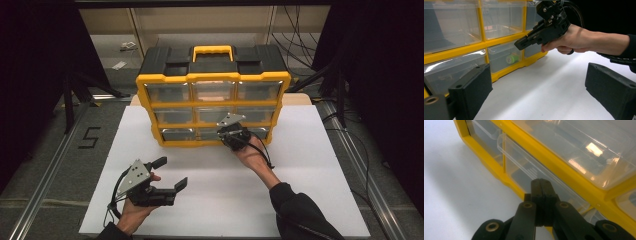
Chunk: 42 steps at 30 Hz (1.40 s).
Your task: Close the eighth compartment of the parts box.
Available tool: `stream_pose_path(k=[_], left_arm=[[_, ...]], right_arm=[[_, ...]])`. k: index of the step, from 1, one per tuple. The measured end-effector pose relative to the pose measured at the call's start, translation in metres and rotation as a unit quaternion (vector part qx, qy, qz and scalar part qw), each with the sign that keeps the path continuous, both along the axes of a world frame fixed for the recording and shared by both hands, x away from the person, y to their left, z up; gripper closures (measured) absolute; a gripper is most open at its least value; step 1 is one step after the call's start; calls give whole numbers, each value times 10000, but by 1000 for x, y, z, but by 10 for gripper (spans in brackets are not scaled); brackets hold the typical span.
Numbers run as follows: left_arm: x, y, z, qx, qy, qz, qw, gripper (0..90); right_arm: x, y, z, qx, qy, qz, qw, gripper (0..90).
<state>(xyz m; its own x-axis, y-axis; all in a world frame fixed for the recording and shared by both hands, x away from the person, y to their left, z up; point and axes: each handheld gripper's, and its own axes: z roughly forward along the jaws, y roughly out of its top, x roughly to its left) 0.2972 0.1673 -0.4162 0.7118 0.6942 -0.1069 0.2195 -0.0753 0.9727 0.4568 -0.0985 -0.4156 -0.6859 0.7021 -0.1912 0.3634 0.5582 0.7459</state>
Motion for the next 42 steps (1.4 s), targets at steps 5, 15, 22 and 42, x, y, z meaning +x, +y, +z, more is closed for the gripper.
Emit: stream_pose_path(k=[5, 15, 22, 42], left_arm=[[0, -1, 0, 4, 4, -6, 10000, 68], [0, 0, 0, -1, 6, -9, 10000, 68], [0, 1, 0, -4, 6, -9, 10000, 68], [-2, 2, 0, -2, 6, 4, 10000, 68]], right_arm=[[2, 1, 0, -22, -9, -35, 10000, 900], [3, 5, 1, -106, -85, -43, 9999, 900], [2, 1, 1, 108, 20, -61, 9999, 900], [-9, -20, 18, 904, 243, 89, 9956, 750]])
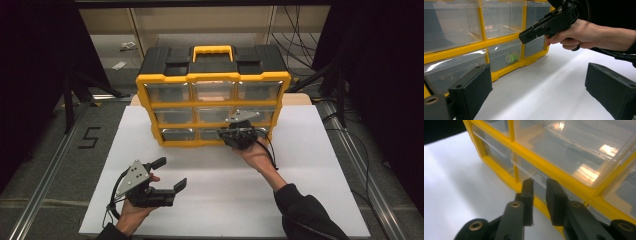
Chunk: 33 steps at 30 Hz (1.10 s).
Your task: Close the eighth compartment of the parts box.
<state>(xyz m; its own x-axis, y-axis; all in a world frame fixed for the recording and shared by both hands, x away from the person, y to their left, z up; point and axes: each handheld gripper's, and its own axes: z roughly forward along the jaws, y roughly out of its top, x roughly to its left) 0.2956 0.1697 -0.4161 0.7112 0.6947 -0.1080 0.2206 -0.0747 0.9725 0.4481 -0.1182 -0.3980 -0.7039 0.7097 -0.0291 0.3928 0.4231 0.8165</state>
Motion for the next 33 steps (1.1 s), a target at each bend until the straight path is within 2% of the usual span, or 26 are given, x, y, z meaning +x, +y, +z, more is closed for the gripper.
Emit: stream_pose_path(k=[12, 19, 27, 33], left_arm=[[0, 0, 0, -3, -4, 1, 10000, 68], [0, 0, 0, 0, -4, -1, 10000, 68], [0, 0, 0, 2, -5, 1, 10000, 68], [0, 0, 0, 5, -11, 8, 10000, 68]], right_arm=[[-18, -7, 15, 253, -6, 128, 9996, 499], [-25, -7, 18, 288, -31, 194, 9994, 386], [-29, -8, 22, 476, 18, 302, 9984, 226], [-35, -8, 25, 568, 9, 396, 9976, 186]])
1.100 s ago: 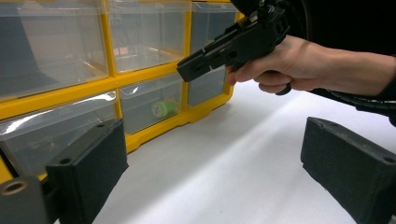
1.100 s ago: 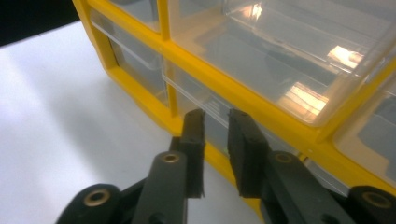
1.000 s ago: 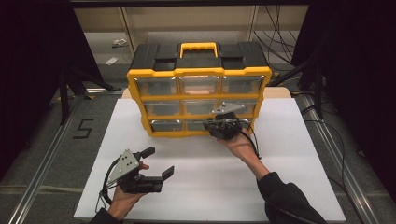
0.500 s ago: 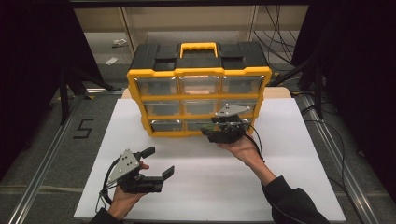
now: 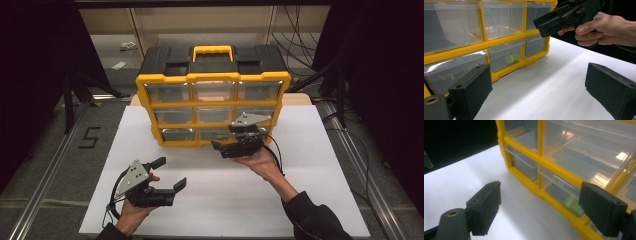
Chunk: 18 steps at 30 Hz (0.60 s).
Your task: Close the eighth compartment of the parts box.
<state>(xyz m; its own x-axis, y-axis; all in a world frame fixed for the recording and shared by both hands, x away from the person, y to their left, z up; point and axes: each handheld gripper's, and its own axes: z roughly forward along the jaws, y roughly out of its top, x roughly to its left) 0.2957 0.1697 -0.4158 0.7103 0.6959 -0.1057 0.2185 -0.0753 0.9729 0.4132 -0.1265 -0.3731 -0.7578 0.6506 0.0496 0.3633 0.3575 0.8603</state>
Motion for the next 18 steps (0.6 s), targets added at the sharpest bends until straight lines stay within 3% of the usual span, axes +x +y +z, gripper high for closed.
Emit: stream_pose_path(k=[18], left_arm=[[0, 0, 0, 16, -6, 9, 10000, 68]], right_arm=[[-13, -7, 5, 166, -47, 111, 9998, 164]])
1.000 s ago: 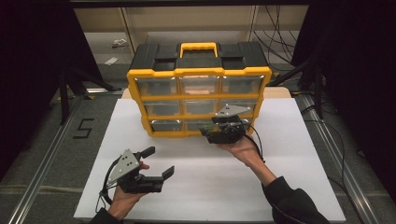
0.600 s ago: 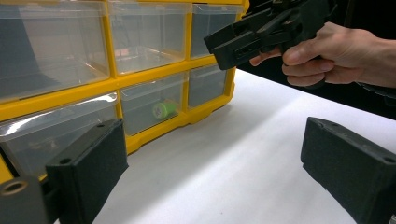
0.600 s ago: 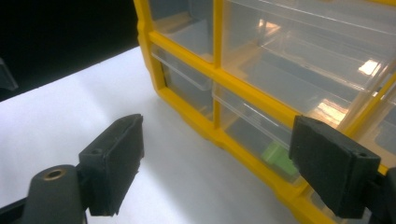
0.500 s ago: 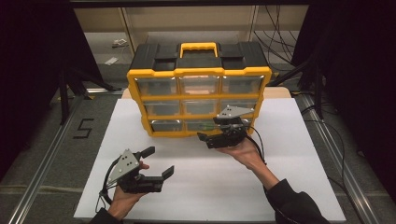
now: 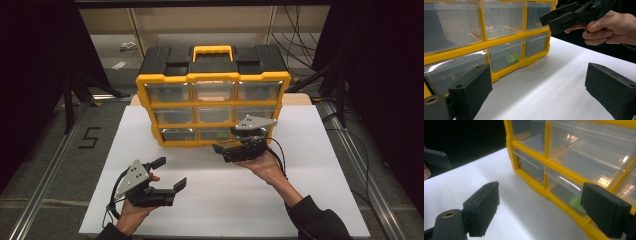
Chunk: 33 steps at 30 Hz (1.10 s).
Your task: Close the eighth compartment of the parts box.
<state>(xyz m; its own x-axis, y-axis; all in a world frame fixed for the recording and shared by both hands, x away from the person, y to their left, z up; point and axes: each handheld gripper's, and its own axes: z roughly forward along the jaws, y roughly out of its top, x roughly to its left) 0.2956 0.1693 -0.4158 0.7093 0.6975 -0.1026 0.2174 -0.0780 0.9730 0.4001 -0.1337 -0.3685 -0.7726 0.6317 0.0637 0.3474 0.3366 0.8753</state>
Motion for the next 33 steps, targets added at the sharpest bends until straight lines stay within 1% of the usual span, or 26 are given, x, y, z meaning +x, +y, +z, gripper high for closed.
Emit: stream_pose_path(k=[12, 23, 33], left_arm=[[0, 1, 0, 16, -7, 16, 10000, 68], [-1, 1, 0, 24, -11, 33, 10000, 68], [-1, 1, 0, 31, -14, 35, 10000, 68]], right_arm=[[-5, -3, 0, 88, -15, 19, 10000, 164], [-13, -7, 3, 244, -75, 16, 9997, 164], [-22, -14, 2, 401, -145, -55, 9991, 167]])
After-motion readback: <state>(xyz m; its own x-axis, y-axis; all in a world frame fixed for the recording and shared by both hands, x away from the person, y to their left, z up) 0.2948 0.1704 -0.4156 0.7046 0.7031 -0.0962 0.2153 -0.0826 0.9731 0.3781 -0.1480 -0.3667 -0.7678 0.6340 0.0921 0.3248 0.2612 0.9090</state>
